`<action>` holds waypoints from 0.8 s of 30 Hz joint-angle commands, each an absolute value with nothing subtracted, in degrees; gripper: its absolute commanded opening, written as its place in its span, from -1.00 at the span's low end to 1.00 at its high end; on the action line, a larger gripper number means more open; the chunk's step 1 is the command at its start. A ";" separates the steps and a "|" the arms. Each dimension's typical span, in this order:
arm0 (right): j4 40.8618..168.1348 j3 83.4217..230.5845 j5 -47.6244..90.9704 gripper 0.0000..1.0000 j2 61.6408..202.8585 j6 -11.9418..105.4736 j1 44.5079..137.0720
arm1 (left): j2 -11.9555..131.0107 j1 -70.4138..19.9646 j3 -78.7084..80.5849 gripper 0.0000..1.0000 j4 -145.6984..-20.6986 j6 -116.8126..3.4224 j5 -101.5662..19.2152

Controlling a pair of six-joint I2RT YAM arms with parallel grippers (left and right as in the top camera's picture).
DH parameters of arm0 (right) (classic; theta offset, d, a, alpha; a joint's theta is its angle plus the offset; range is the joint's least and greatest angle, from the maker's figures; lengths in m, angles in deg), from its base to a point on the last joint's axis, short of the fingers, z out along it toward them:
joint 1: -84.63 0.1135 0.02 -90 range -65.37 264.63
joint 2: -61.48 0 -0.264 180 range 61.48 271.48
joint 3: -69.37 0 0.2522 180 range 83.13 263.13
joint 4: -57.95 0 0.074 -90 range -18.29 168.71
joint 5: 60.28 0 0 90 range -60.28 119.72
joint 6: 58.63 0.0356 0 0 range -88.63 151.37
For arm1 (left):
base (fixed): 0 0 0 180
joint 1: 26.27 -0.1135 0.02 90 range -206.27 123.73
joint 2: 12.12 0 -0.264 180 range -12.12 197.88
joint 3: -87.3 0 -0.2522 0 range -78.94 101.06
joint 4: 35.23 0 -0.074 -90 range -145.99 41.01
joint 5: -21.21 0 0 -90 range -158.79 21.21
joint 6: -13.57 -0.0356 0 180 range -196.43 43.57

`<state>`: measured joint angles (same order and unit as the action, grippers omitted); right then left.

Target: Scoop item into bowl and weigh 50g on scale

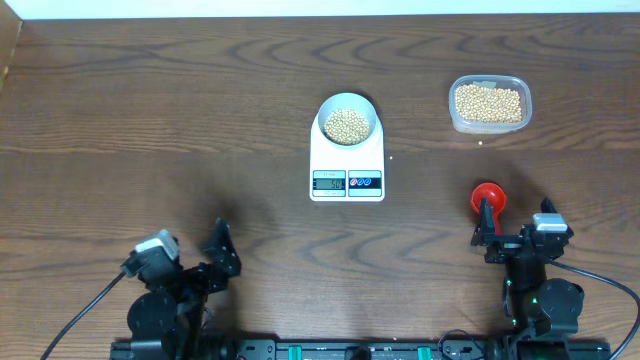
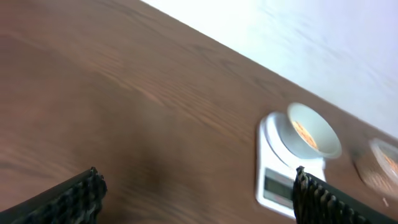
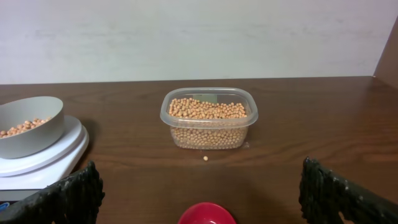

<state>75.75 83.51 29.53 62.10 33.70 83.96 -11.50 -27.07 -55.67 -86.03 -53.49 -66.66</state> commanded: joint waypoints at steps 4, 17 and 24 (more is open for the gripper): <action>76.01 83.44 29.55 0.98 61.75 33.02 84.46 | -12.02 -26.68 -58.03 0.96 -83.08 -45.82 -80.47; 76.01 83.44 29.55 0.99 61.75 33.02 84.46 | -12.04 -26.68 -71.10 0.96 -64.81 -48.20 -81.89; 76.01 83.44 29.55 0.98 61.75 33.02 84.46 | -12.06 -26.68 -71.54 0.96 -64.02 -57.84 -78.05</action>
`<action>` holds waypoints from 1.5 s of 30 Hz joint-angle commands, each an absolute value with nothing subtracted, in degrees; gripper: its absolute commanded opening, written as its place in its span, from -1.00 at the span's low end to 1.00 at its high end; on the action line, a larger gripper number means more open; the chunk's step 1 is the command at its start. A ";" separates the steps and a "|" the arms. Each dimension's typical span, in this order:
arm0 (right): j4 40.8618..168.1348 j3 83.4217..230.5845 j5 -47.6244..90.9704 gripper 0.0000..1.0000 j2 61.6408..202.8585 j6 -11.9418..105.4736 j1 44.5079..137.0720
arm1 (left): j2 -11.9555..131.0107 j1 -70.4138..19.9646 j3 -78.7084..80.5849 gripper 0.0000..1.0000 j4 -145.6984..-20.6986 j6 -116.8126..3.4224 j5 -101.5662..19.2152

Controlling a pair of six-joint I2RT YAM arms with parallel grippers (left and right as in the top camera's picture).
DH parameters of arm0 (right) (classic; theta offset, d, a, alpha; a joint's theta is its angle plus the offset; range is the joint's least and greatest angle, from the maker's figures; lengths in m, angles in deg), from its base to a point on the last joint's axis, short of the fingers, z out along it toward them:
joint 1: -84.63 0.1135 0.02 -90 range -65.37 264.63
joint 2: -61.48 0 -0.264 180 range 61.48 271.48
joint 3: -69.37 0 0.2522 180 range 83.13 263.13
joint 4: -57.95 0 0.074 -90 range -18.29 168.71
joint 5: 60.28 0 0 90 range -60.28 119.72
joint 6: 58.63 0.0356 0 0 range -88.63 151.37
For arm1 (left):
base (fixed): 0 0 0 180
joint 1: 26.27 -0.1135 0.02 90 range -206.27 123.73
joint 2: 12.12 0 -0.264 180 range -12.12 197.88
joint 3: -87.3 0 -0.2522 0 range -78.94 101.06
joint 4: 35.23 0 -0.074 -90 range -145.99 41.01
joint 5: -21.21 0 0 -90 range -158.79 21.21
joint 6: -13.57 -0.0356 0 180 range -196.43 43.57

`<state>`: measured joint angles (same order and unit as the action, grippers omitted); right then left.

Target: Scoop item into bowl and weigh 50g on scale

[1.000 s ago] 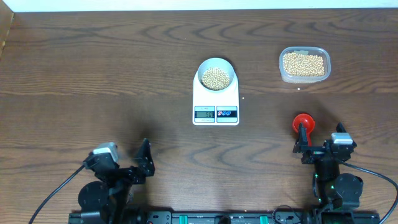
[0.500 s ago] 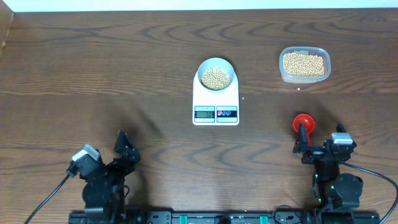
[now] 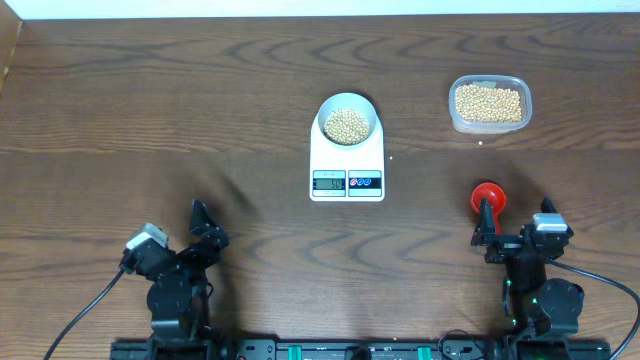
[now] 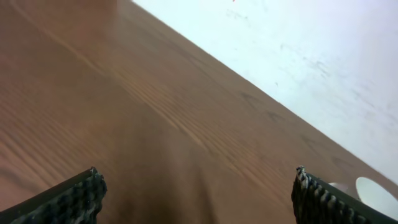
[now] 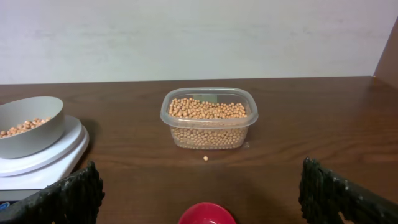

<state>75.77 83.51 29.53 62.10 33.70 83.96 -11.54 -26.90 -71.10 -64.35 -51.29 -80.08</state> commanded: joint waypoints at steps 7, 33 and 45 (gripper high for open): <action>76.01 83.44 29.55 0.99 61.75 33.02 84.46 | -12.06 -26.68 -72.61 0.95 -59.60 -61.84 -76.74; 76.01 83.44 29.55 0.99 61.75 33.02 84.46 | -12.06 -26.68 -78.71 0.96 -52.98 -70.87 -71.75; 76.01 83.44 29.55 0.98 61.75 33.02 84.46 | -12.06 -26.72 -78.71 0.96 -53.20 -73.43 -70.22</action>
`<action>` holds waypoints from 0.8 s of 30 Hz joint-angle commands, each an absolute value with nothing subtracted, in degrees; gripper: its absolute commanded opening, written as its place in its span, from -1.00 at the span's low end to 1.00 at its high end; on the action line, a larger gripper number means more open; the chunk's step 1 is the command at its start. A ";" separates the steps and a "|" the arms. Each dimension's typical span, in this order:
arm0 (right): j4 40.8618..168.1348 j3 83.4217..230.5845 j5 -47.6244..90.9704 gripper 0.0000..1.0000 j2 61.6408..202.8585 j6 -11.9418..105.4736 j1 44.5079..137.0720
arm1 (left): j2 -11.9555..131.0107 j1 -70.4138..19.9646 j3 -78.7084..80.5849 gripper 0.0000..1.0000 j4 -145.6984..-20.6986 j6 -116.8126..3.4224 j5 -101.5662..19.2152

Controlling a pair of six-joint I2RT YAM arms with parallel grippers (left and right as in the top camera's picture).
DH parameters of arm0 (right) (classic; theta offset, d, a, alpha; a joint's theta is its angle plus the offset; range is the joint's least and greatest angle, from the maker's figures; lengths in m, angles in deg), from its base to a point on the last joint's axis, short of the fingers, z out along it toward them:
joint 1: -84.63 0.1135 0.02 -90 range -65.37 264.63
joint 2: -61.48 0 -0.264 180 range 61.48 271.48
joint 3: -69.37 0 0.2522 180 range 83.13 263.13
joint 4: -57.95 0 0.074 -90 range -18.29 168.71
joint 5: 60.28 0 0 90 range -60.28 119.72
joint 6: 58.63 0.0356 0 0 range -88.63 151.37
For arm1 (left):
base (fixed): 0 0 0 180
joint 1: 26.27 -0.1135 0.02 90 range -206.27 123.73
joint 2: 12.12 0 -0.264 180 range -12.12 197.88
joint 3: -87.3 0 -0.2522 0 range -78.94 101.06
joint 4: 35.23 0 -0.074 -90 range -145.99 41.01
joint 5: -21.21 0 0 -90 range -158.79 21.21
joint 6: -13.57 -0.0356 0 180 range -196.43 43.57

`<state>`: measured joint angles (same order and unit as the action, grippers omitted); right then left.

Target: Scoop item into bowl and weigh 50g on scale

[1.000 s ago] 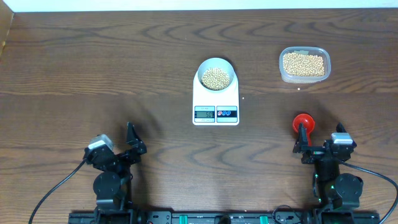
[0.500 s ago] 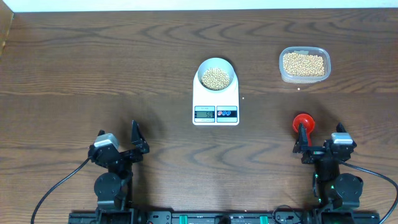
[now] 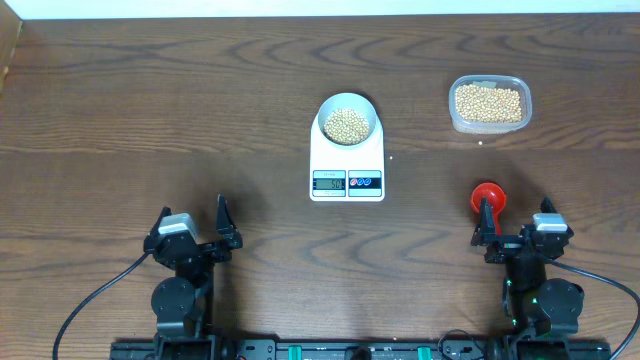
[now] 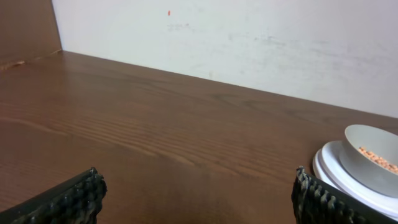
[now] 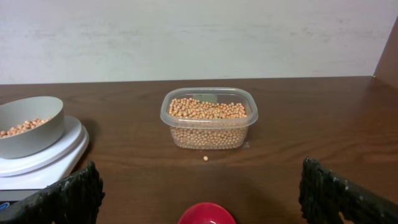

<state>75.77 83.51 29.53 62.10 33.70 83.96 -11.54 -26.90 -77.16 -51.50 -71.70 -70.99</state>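
Observation:
A grey bowl (image 3: 347, 125) of beans sits on the white scale (image 3: 347, 181) at mid table; both also show in the left wrist view, bowl (image 4: 373, 149) at far right. The clear tub (image 3: 489, 103) of beans stands at back right, tub (image 5: 209, 118). The red scoop (image 3: 487, 198) lies on the table by my right gripper (image 3: 513, 215), which is open; the scoop's bowl (image 5: 207, 214) shows low between its jaws. My left gripper (image 3: 192, 215) is open and empty near the front left, gripper (image 4: 196, 186).
One stray bean (image 5: 205, 158) lies on the table just in front of the tub. A brown wall panel (image 4: 25, 28) stands at the far left, and a pale wall runs along the table's far edge.
My left gripper has turned from pointing toward the far left to facing straight at the far edge, so the scale and bowl show at its right. The right arm is unmoved.
At first my left gripper sat low at the front left, angled toward the scale. Then it pointed off to the far left, with the bowl barely in view. Now it faces straight ahead. The scoop lay on the table by the open right gripper throughout.

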 commanded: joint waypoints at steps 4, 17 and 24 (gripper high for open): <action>76.01 83.44 29.55 0.99 61.75 33.02 84.46 | -12.06 -26.72 -78.71 0.96 -53.20 -73.69 -70.20; 76.01 83.44 29.55 0.98 61.75 33.02 84.46 | -12.06 -27.60 -78.71 0.96 -53.20 -74.28 -68.98; 76.01 83.44 29.57 0.99 61.77 33.02 84.46 | -12.06 -27.60 -78.71 0.95 -53.16 -74.28 -69.02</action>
